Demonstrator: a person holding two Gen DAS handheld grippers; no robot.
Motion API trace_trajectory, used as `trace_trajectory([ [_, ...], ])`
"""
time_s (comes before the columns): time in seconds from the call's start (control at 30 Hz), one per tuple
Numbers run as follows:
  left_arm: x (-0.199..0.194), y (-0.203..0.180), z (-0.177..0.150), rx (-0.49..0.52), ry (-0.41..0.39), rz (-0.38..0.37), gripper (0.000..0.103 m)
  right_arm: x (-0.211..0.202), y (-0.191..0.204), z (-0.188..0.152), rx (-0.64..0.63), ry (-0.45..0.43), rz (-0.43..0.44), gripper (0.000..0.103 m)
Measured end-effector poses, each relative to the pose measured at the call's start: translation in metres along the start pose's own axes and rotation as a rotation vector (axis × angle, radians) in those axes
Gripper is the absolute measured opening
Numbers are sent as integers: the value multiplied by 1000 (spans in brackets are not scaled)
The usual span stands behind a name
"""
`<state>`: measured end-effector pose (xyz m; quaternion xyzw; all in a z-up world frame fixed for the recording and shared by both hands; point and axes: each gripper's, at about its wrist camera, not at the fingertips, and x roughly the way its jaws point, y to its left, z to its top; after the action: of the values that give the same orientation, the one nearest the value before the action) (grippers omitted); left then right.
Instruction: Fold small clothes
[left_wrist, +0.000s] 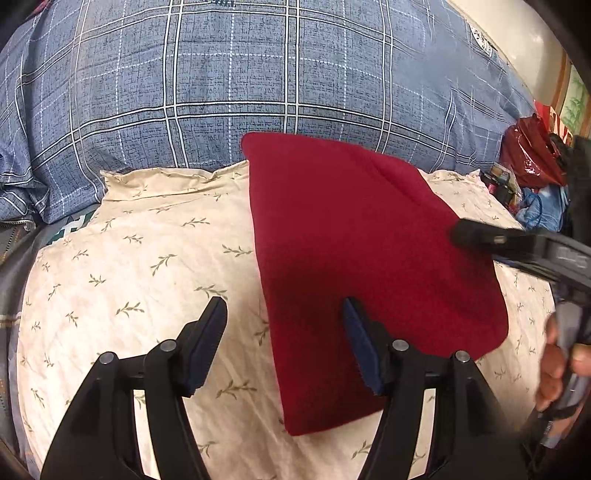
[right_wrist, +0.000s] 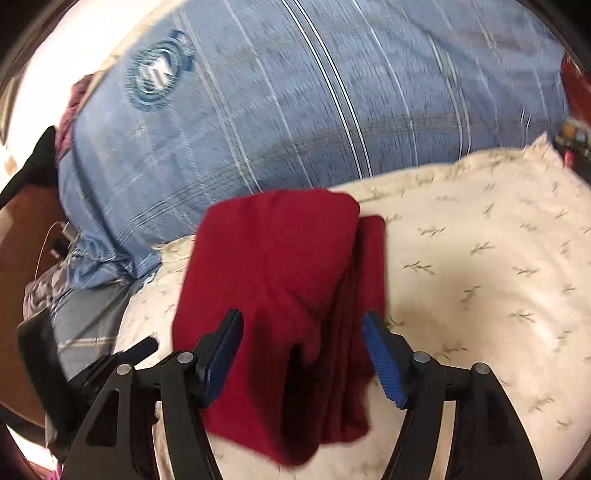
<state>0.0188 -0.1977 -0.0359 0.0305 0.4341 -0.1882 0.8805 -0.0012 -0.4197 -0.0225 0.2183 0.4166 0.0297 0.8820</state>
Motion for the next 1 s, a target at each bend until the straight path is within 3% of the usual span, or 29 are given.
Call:
trace_trajectory([
  [0.03, 1, 0, 1, -3, 2, -4, 64, 6, -3, 0, 7, 7, 3, 42],
  [0.07, 2, 0, 2, -4, 3, -6, 64, 11, -4, 0, 6, 15, 15, 23],
  [0.23, 6, -3, 6, -7, -2, -25, 71, 5, 2, -3, -62, -25, -14, 18],
  [0.4, 17, -1, 9, -45, 30, -75, 73, 17, -9, -6, -52, 6, -73, 17],
  [0.53, 15, 0, 11, -37, 14, -90, 77, -4, -3, -5, -73, -38, -77, 17],
  [0.63, 20, 3, 14, -66, 33, -116, 78, 9, -7, -4, -77, -1, -96, 17],
  [0.67, 22, 3, 15, -72, 40, -126, 80, 12, -8, -5, -78, -2, -97, 20],
  [0.7, 24, 4, 16, -74, 45, -132, 81, 12, -9, -5, -70, -14, -95, 33],
  [0.73, 27, 5, 17, -76, 51, -136, 82, 11, -10, -5, -62, -25, -85, 38],
  [0.8, 30, 7, 20, -81, 60, -156, 84, 8, -12, -4, -42, -55, -84, 63],
  [0.9, 37, 10, 26, -87, 81, -197, 86, 12, -17, -2, -31, -84, -60, 72],
  [1.0, 46, 11, 28, -92, 103, -231, 90, 34, -27, 2, 14, -24, 5, 74],
])
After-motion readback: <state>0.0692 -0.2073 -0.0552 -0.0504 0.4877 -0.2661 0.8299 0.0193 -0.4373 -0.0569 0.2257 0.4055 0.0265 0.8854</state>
